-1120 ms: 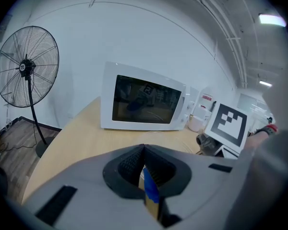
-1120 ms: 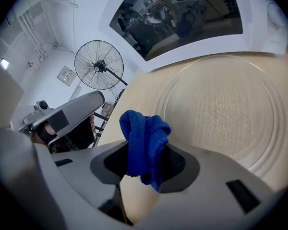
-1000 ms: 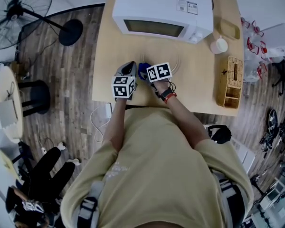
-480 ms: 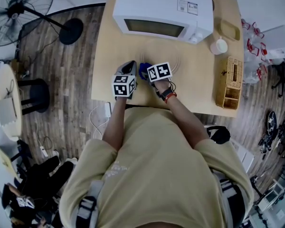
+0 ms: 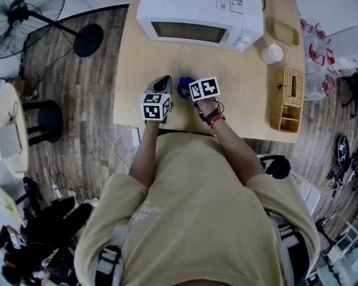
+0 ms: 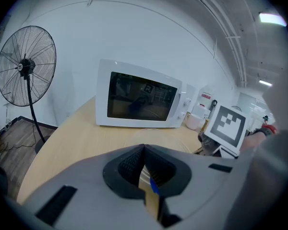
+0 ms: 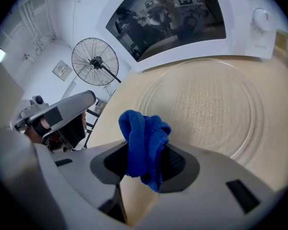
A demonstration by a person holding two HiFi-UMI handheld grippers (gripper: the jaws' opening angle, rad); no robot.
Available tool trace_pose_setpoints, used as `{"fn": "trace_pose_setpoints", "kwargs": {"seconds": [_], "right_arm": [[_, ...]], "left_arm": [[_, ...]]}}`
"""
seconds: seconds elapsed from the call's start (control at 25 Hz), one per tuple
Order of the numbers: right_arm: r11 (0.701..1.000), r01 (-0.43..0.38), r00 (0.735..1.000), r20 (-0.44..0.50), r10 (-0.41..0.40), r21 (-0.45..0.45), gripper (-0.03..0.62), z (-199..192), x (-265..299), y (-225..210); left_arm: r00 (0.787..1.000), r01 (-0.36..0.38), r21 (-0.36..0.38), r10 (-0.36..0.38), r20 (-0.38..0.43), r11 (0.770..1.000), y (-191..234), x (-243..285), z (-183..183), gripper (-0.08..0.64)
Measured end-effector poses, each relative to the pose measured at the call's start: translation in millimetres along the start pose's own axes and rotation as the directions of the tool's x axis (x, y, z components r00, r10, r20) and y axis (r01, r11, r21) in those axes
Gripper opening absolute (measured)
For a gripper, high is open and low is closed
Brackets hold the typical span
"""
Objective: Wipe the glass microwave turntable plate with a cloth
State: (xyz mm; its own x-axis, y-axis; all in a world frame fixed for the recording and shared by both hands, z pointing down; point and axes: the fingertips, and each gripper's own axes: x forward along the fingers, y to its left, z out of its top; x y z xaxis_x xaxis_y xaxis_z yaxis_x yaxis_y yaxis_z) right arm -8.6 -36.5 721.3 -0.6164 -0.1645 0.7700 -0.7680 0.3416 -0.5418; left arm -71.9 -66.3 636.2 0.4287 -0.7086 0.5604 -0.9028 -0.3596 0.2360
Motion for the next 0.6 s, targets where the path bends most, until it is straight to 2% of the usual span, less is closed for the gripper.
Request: {"fn": "trace_pose_setpoints", "kwargs": {"seconds": [0.6], "right_arm": [[0.997, 0.05, 0.997, 0.058, -0.054, 0.06, 0.172, -17, -36, -39]], "left_arm": [[0.999, 0.05, 0.036, -0.05, -0.001, 0.998, -43, 7, -3, 0.012]]}}
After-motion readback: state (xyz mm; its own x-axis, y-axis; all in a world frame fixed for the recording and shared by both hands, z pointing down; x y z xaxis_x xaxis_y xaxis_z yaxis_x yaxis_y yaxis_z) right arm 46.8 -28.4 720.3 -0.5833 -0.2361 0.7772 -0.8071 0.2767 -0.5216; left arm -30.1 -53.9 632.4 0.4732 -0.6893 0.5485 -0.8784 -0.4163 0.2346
